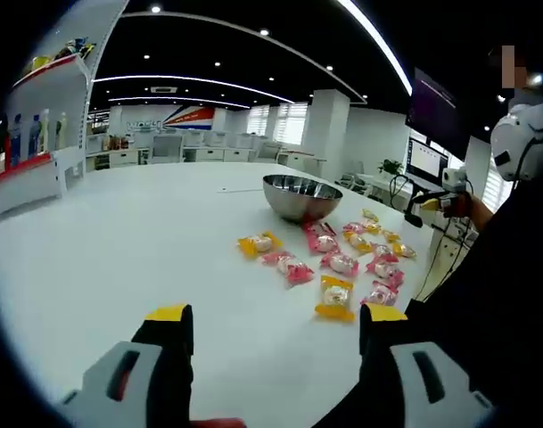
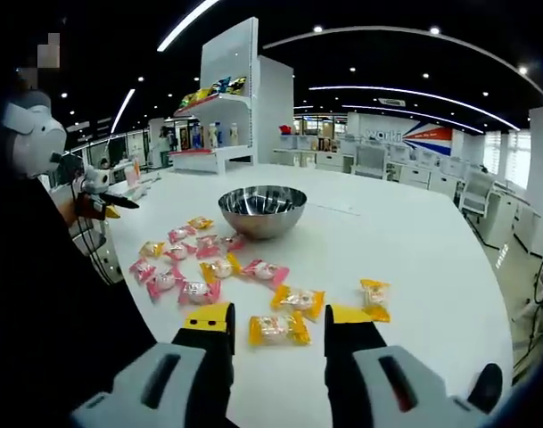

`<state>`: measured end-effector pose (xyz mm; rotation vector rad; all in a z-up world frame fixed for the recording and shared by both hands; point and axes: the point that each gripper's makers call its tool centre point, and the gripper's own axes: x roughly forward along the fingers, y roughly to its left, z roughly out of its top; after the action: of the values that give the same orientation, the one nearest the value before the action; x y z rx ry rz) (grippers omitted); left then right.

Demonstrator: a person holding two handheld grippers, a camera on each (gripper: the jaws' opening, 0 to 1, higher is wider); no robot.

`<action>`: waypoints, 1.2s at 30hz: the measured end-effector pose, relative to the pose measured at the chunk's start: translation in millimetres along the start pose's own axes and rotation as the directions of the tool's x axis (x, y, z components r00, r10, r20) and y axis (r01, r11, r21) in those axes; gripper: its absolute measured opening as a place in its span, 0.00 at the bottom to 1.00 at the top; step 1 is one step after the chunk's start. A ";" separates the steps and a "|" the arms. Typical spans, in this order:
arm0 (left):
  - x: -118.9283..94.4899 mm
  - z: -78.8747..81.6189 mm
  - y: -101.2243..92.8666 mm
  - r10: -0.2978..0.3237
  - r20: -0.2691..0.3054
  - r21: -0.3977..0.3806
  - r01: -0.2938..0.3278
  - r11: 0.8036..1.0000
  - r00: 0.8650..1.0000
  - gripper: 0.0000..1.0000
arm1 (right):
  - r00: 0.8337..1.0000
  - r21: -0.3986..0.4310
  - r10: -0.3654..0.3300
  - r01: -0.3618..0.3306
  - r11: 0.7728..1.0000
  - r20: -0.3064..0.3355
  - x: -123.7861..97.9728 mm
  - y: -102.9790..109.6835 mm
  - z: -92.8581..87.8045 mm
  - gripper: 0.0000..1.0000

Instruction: Pick up the marshmallows scattered on the table and place them into the bowl on the table

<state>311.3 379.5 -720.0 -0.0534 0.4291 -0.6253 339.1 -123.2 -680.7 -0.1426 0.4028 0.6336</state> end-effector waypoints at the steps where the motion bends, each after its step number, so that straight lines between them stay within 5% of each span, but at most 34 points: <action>1: 0.1 -0.7 0.4 0.002 -0.001 0.000 -0.002 1.000 1.000 0.76 | 1.000 0.001 -0.001 0.001 1.000 0.000 -0.2 -0.4 0.0 0.40; 36: 4.5 0.0 2.7 -0.019 -0.003 -0.011 0.019 1.000 1.000 0.75 | 0.998 -0.009 -0.051 0.051 0.999 0.022 -3.0 -13.9 4.6 0.41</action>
<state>316.0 379.1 -722.1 -0.0672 0.4350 -0.6416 346.7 -134.8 -675.1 -0.1546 0.3742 0.5861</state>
